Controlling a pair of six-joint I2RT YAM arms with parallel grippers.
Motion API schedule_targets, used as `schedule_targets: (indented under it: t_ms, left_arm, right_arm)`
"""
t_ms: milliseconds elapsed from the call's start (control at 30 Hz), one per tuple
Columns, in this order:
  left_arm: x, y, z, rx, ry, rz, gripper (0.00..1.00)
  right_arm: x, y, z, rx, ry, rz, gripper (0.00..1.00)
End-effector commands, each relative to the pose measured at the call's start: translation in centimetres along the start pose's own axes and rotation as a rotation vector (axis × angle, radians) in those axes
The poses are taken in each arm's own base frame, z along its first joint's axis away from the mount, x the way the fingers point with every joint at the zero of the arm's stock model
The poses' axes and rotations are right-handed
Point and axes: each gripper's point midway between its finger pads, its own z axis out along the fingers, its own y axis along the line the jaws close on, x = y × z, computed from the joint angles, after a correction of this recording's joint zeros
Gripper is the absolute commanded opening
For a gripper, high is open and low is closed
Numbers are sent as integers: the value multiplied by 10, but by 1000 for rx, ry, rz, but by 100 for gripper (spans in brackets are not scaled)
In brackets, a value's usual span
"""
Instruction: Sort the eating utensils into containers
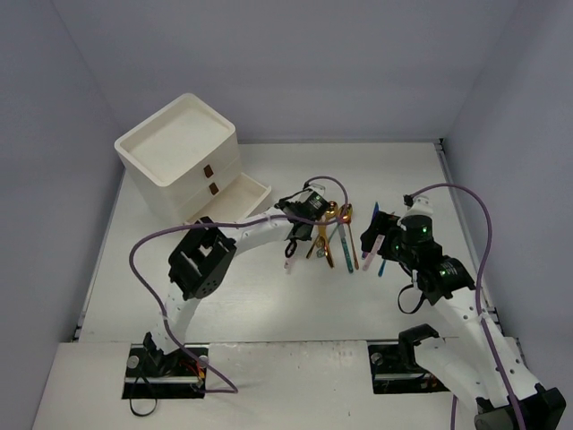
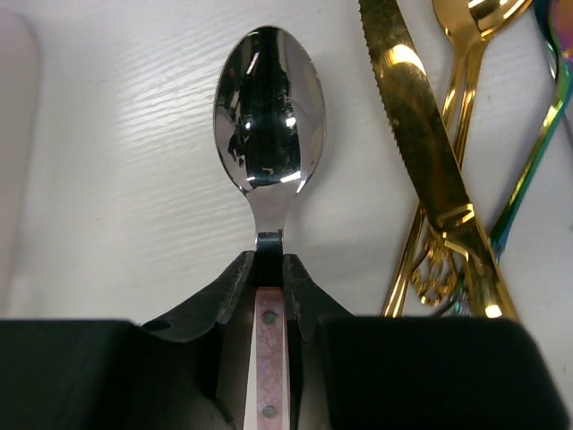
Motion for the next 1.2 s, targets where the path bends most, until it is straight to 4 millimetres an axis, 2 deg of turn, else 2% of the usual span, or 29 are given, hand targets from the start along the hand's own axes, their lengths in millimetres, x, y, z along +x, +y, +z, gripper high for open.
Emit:
schedule_targets:
  t_ms: [0, 100, 200, 367, 467, 600, 767, 833, 933, 967, 1067, 1167]
  left_arm:
    - [-84, 32, -104, 3, -215, 82, 0]
    - [-94, 61, -132, -51, -224, 168, 0]
    - [-93, 96, -137, -88, -195, 235, 0]
    - [-91, 150, -124, -133, -126, 359, 0]
    - [-89, 180, -109, -170, -71, 414, 0]
    - [-89, 207, -92, -203, -30, 412, 0]
    - [-86, 228, -72, -228, 17, 405, 0]
    - [-83, 234, -68, -240, 33, 398, 5]
    - [-80, 238, -65, -248, 42, 386, 20]
    - [-81, 239, -67, -248, 38, 377, 29]
    - [-84, 238, -72, -244, 19, 357, 46]
    - [-88, 235, -78, -230, -4, 333, 56]
  right_arm:
    - [-14, 7, -1, -35, -51, -1, 81]
    - [-15, 8, -1, -38, -51, -3, 81]
    - [-16, 9, -2, -40, -55, -6, 82]
    - [-12, 15, -3, -78, -36, -14, 82]
    - [-12, 17, -3, -89, -31, -15, 82]
    - [-10, 17, -3, -94, -24, -18, 83]
    - [-6, 16, 1, -83, -4, -20, 83]
    - [-4, 15, 4, -75, 10, -19, 83]
    - [1, 12, 11, -54, 34, -13, 83]
    - [4, 11, 14, -45, 50, -13, 83]
    - [4, 9, 19, -21, 60, 1, 83]
    - [1, 4, 25, 21, 57, 12, 83]
